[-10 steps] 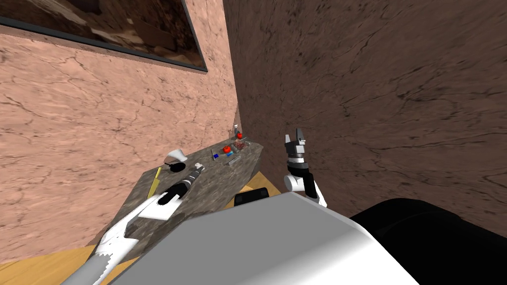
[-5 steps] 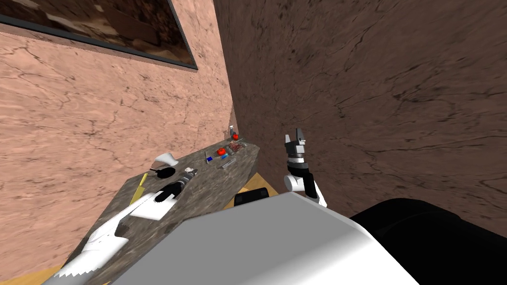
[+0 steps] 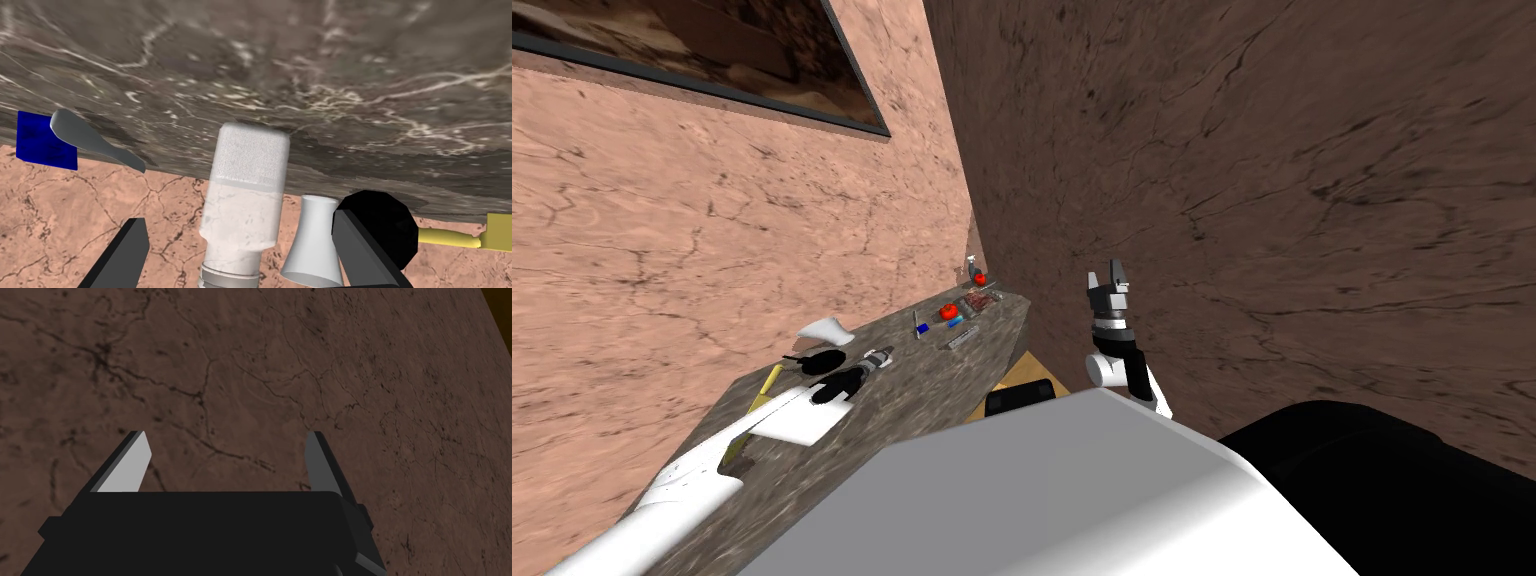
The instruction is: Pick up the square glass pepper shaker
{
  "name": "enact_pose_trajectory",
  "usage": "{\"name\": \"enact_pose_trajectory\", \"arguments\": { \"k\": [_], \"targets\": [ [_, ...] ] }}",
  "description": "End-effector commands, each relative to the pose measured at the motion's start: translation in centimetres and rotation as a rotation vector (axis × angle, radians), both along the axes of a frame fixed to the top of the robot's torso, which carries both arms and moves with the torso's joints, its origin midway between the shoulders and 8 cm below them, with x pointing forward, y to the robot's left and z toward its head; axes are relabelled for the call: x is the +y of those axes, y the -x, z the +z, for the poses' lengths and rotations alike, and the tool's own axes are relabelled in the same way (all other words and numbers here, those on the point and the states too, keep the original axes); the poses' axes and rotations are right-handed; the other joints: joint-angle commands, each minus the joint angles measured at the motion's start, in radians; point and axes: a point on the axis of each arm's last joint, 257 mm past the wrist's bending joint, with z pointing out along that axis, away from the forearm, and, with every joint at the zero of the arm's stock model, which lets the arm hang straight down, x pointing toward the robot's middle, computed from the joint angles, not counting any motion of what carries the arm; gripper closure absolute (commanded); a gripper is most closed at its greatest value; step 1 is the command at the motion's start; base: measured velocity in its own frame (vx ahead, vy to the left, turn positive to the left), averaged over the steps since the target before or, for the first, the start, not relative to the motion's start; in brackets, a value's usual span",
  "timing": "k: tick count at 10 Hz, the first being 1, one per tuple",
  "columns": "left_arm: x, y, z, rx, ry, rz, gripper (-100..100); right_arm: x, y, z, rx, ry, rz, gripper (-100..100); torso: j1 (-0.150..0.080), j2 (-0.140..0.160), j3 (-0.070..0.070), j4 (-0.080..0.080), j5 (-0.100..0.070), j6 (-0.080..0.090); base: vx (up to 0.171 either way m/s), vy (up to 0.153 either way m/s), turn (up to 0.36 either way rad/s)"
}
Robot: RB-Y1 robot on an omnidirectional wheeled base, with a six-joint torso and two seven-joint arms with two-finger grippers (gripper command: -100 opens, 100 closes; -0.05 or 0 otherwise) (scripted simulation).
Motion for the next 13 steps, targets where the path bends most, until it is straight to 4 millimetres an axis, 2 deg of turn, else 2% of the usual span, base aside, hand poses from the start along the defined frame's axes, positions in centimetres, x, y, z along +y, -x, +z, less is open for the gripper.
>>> {"name": "enact_pose_trajectory", "arguments": {
  "k": [1,2,3,6,7,11,12,13],
  "targets": [
    [0.0,0.0,0.0,0.000,0.000,0.000,-100,0.0,0.0,0.0,0.000,0.000,0.000,0,0.000,0.000,0.000,0.000,0.000,0.000,0.021,-0.027,-0.006],
    [0.2,0.0,0.0,0.003,-0.004,0.002,0,0.0,0.0,0.0,0.000,0.000,0.000,0,0.002,0.001,0.001,0.000,0.000,0.000,0.004,-0.005,0.002],
    [0.6,0.2,-0.7,0.003,-0.003,0.010,-100,0.0,0.0,0.0,0.000,0.000,0.000,0,0.003,0.003,0.001,0.001,0.001,0.000,0.026,0.018,-0.052],
    [0.9,0.4,-1.2,0.004,-0.002,0.017,-100,0.0,0.0,0.0,0.000,0.000,0.000,0,0.006,0.000,0.000,0.000,0.002,0.000,0.040,0.027,-0.046],
    [0.9,0.4,-1.2,0.004,-0.002,0.016,100,0.0,0.0,0.0,0.000,0.000,0.000,0,0.005,0.001,0.001,0.000,0.001,0.000,0.000,0.000,0.000],
    [0.9,0.3,-1.1,0.002,-0.003,0.016,100,0.0,0.0,0.0,0.000,0.000,0.000,0,0.005,0.002,0.001,0.000,0.002,0.000,0.000,0.000,0.000],
    [0.9,0.3,-1.1,0.002,-0.003,0.016,0,0.0,0.0,0.0,0.000,0.000,0.000,0,0.005,0.002,0.001,0.000,0.002,0.000,0.000,0.000,0.000],
    [0.4,0.1,-0.4,0.003,-0.003,0.007,100,0.0,0.0,0.0,0.000,0.000,0.000,0,0.005,0.002,0.001,0.000,0.002,0.000,-0.030,-0.017,0.081]
  ]
}}
